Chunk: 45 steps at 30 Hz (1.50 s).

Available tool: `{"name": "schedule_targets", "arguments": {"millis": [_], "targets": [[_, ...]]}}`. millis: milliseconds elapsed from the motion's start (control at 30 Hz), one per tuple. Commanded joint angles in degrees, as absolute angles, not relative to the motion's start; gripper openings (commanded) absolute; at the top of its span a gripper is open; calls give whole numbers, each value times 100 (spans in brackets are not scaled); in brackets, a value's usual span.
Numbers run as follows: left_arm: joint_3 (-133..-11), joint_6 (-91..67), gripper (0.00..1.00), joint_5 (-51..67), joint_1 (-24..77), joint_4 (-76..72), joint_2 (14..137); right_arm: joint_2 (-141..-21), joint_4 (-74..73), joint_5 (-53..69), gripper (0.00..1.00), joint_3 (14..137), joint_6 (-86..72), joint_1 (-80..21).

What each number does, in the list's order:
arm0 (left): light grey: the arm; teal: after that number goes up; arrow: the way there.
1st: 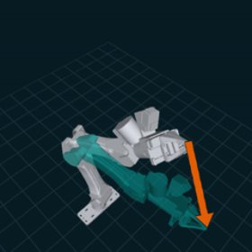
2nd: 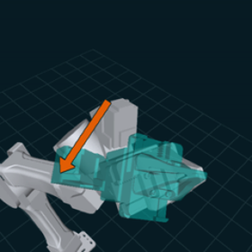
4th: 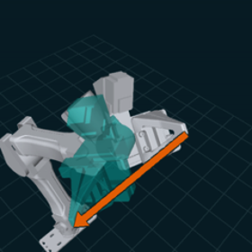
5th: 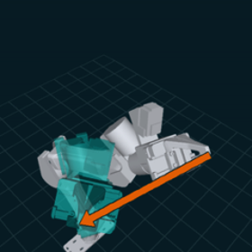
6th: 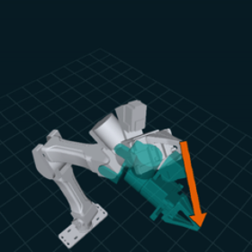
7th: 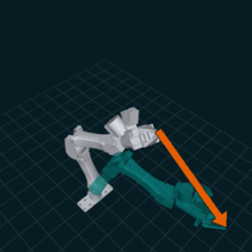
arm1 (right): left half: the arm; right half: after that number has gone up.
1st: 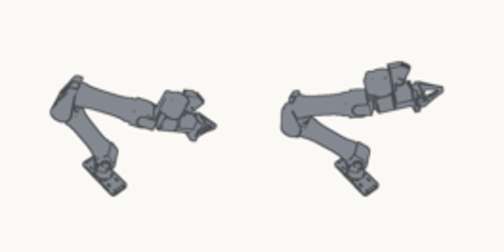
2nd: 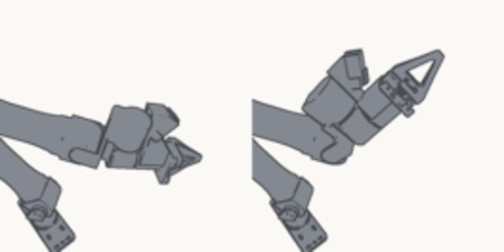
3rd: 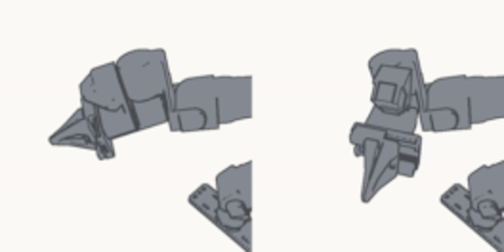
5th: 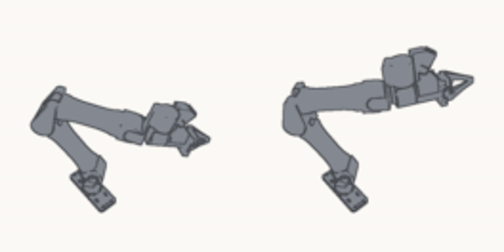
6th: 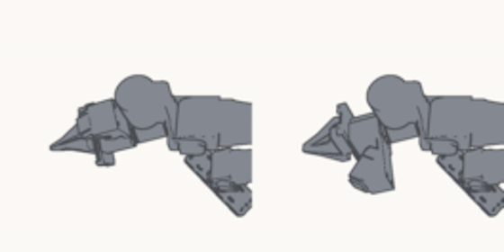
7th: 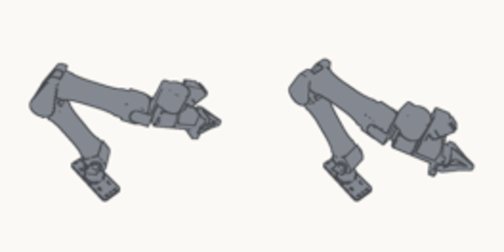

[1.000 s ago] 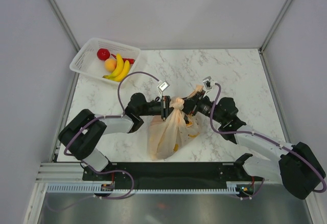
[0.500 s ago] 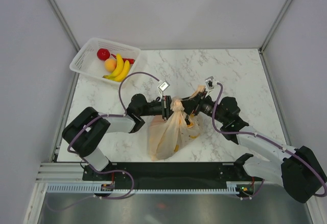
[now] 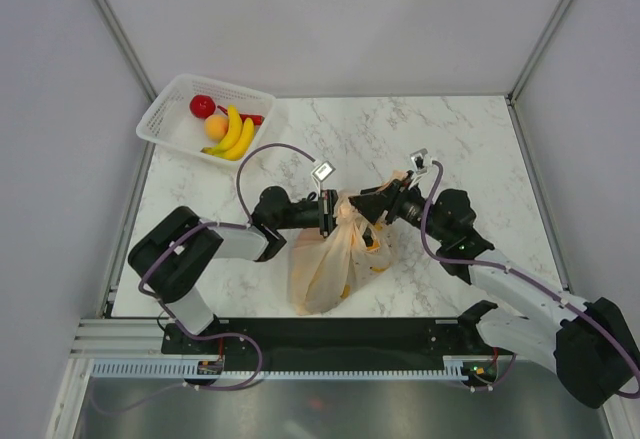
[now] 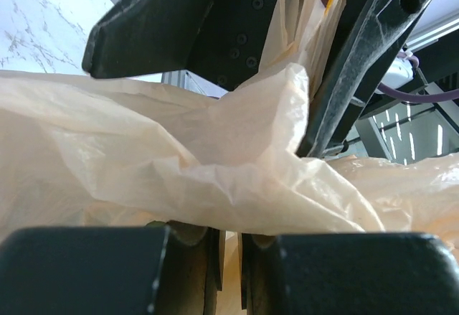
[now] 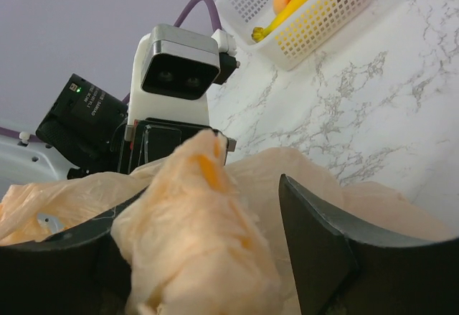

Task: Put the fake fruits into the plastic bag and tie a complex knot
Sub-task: Tie the plastic bag at the center of the board.

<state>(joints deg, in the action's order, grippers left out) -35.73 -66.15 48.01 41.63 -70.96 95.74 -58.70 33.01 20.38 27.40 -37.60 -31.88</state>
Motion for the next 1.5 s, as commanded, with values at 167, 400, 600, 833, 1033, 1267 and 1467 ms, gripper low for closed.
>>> {"name": "schedule_targets", "arguments": {"millis": [167,400,600,833,1033,1267,1467], "targets": [[-3604,-6838,16,4676,4228,-7664,9712,-5537,2875,1811,75,2935,-3533,-3050],[-3604,-6847,16,4684,4228,-7655,9668,-5291,2523,1723,86,3067,-3410,-2927],[-3621,-6856,16,4685,4236,-7646,9659,-5195,2233,1609,88,3173,-3305,-2892],[-3656,-6873,16,4684,4245,-7638,9677,-5045,1680,1100,89,3366,-3226,-2821],[-3665,-6873,16,4684,4254,-7629,9685,-4869,1267,993,90,3559,-3041,-2646],[-3674,-6891,16,4641,4280,-7629,9712,-4817,1082,923,90,3638,-2918,-2593],[-3648,-6873,16,4649,4289,-7611,9703,-4667,133,625,90,4305,-2304,-2558]]}}
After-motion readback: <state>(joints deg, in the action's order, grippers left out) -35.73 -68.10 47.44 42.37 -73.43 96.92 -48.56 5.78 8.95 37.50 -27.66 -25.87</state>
